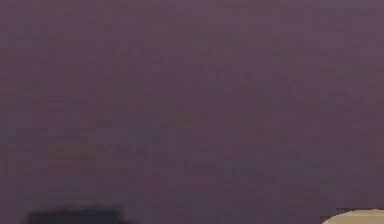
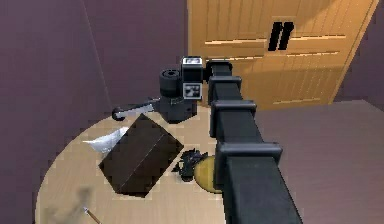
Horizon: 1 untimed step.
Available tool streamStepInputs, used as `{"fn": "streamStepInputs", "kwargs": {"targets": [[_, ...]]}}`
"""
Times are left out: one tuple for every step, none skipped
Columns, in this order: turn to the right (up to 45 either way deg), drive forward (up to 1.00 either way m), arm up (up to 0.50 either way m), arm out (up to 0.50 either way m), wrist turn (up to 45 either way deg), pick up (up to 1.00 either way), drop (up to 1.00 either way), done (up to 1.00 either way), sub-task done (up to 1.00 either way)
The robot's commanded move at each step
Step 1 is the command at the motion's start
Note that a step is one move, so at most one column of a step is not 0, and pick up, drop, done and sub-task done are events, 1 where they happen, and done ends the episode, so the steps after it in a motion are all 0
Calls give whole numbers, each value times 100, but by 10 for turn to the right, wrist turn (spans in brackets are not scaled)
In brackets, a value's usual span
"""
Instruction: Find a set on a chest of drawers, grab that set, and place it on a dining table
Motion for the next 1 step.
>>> {"fn": "streamStepInputs", "kwargs": {"targets": [[0,0,0,0,330,0,0,0,0]]}}
